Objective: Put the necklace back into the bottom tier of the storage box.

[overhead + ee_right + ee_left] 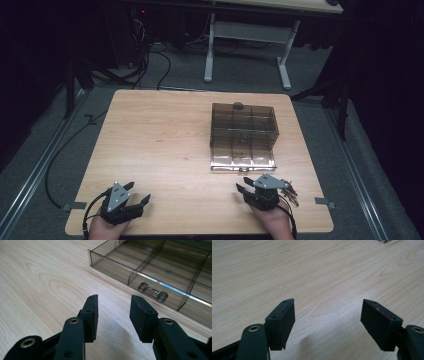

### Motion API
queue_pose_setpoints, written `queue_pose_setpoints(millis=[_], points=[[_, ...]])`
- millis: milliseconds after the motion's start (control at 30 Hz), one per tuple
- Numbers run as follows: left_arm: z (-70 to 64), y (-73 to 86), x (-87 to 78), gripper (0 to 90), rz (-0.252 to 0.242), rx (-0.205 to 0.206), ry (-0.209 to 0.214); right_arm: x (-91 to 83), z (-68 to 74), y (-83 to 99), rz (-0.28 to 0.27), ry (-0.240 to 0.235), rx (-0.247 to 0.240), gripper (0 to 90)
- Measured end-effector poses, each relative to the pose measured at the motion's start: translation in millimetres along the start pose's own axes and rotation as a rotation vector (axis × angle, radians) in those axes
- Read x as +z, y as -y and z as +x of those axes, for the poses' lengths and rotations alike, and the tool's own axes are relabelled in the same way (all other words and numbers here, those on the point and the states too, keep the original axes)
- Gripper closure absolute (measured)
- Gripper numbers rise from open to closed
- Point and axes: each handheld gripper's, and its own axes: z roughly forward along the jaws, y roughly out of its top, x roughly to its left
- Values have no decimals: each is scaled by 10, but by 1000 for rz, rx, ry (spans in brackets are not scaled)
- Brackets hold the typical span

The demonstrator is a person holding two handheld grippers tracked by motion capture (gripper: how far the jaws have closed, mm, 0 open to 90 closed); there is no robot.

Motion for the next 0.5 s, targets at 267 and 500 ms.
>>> queue_pose_setpoints(millis=[267, 500], points=[[2, 0, 0, 276, 0, -4, 1, -1, 0, 3, -4, 1, 10, 587], [4, -1, 5, 276, 4, -5, 4, -31, -34, -5, -18, -4, 34, 587]])
